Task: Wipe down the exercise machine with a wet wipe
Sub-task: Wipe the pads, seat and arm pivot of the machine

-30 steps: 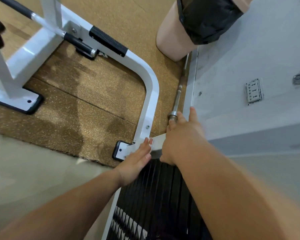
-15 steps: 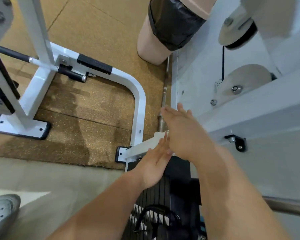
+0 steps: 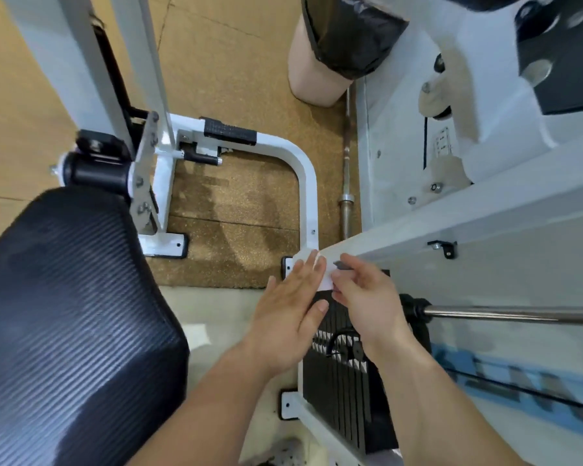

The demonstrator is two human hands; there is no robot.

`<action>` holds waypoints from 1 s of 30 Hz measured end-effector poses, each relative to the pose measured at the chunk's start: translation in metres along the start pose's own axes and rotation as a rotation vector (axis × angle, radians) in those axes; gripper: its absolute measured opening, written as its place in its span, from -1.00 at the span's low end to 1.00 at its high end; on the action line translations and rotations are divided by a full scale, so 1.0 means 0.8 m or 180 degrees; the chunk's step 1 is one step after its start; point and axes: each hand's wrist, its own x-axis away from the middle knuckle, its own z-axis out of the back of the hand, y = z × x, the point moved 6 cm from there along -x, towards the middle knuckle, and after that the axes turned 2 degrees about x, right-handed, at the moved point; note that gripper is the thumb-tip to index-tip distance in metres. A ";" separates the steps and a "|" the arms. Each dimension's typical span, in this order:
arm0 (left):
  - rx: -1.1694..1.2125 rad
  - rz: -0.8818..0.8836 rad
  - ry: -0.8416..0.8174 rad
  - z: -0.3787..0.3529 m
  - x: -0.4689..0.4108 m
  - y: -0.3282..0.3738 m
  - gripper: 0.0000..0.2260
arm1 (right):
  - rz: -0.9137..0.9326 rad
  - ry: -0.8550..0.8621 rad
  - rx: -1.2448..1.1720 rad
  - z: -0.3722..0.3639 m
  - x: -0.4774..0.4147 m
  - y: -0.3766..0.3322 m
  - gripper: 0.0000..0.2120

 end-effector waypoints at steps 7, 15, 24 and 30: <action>0.0505 0.0213 0.0141 0.129 0.095 0.038 -0.47 | -0.0328 -0.0436 0.0314 -0.063 0.105 -0.072 -0.86; 0.0896 0.0665 0.0998 0.238 0.162 0.065 -0.60 | -0.0162 -0.0684 -0.0219 -0.097 0.182 -0.141 -0.91; 0.1269 0.1167 0.1320 0.238 0.249 0.053 -0.83 | -0.0253 -0.1249 -0.0073 -0.116 0.239 -0.097 -0.57; 0.1291 0.1717 0.1684 0.233 0.330 0.030 -0.85 | -0.0250 -0.1556 -0.0048 -0.152 0.297 -0.067 -0.81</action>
